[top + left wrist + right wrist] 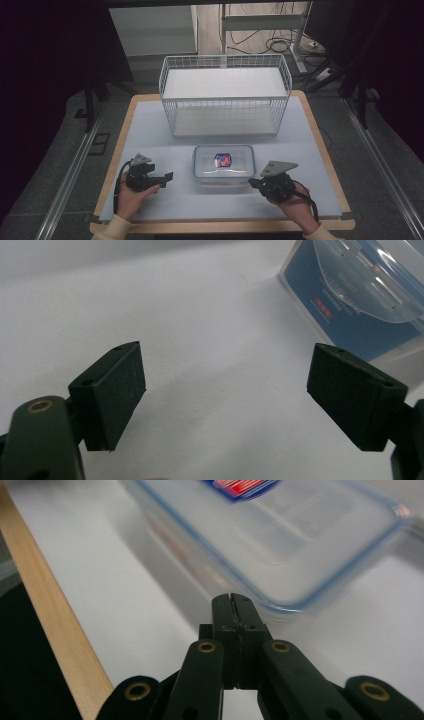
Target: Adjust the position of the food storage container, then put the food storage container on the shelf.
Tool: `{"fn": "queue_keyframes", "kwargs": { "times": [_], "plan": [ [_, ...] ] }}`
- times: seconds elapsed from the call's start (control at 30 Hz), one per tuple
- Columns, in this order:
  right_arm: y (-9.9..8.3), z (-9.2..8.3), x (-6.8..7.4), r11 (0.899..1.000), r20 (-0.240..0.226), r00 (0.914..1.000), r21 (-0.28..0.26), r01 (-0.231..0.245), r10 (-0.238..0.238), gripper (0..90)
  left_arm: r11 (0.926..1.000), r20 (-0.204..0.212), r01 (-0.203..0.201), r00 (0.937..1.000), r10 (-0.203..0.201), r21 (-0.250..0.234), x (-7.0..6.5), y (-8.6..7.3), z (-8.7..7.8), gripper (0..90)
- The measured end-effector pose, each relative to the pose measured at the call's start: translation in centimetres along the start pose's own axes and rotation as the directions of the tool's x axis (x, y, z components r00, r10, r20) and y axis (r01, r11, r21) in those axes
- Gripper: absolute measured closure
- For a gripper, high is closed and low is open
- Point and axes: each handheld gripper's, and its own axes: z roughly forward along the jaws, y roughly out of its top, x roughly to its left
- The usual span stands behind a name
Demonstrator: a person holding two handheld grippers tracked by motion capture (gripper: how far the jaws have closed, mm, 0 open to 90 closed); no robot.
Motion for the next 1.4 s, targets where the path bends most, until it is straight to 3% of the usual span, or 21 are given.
{"fn": "queue_keyframes", "kwargs": {
  "times": [0.2,0.33,0.6,0.63,0.73,0.8,0.83,0.87,0.97,1.03,1.07,1.2,1.23,1.4],
  "plan": [
    [-0.6,-1.3,-3.1,0.996,0.060,0.9942,-0.028,-0.087,0.088,89.5,0.9998,-0.002,0.006,1.0000,-0.006,-0.020,-0.4,0.4,-0.1,15.5],
    [-1.1,-1.4,-4.3,0.992,0.080,0.9891,-0.027,-0.122,0.124,89.5,0.9998,-0.002,0.004,1.0000,-0.005,-0.018,-0.4,0.5,0.0,15.5],
    [-1.6,-1.0,-5.5,0.987,0.075,0.9838,-0.024,-0.161,0.163,88.5,0.9994,-0.001,0.014,0.9999,-0.014,-0.031,-0.3,0.6,-0.2,15.5],
    [-1.6,-1.1,-5.6,0.987,0.061,0.9849,-0.026,-0.161,0.162,81.6,0.9994,0.001,0.014,0.9999,-0.014,-0.033,-0.3,0.7,-0.3,15.5],
    [-1.6,-1.2,-5.7,0.988,0.061,0.9858,-0.030,-0.155,0.156,75.9,0.9993,-0.005,0.008,1.0000,-0.008,-0.036,-0.5,0.8,-0.3,15.5],
    [-1.6,-1.4,-5.8,0.984,0.052,0.9830,-0.048,-0.174,0.176,61.2,0.9992,0.003,0.007,1.0000,-0.007,-0.039,-0.6,1.0,-0.4,15.4],
    [-1.6,-1.3,-6.0,0.981,0.045,0.9812,-0.051,-0.185,0.188,49.0,0.9990,0.010,0.010,0.9999,-0.009,-0.044,-0.8,1.2,-0.5,15.3],
    [-1.6,-1.3,-6.0,0.981,0.045,0.9812,-0.051,-0.185,0.188,49.0,0.9990,0.010,0.010,0.9999,-0.009,-0.044,-0.8,1.2,-0.5,15.3],
    [-1.6,-1.3,-6.1,0.972,0.048,0.9719,-0.065,-0.228,0.231,32.3,0.9976,0.046,0.022,0.9988,-0.019,-0.066,-1.1,1.9,-0.8,15.3],
    [-1.5,-1.1,-6.3,0.969,0.026,0.9699,-0.066,-0.240,0.242,28.3,0.9970,0.047,-0.001,0.9989,0.004,-0.078,-1.6,2.4,-1.1,16.0],
    [-1.3,-1.0,-6.4,0.964,-0.012,0.9662,-0.069,-0.258,0.257,23.7,0.9964,0.064,0.001,0.9979,0.004,-0.085,-2.0,2.8,-1.3,16.2],
    [-0.6,-0.7,-6.7,0.955,-0.044,0.9583,-0.083,-0.285,0.282,19.8,0.9959,0.107,0.032,0.9940,-0.023,-0.085,-2.4,3.8,-1.3,16.7],
    [0.3,-0.3,-7.0,0.951,-0.081,0.9525,-0.081,-0.300,0.294,19.0,0.9963,0.125,0.047,0.9914,-0.038,-0.072,-2.6,4.8,-1.1,16.7],
    [2.3,0.8,-7.1,0.950,-0.112,0.9494,-0.076,-0.302,0.293,18.5,0.9960,0.132,0.055,0.9902,-0.045,-0.070,-3.2,6.7,-0.6,16.7]
  ]
}}
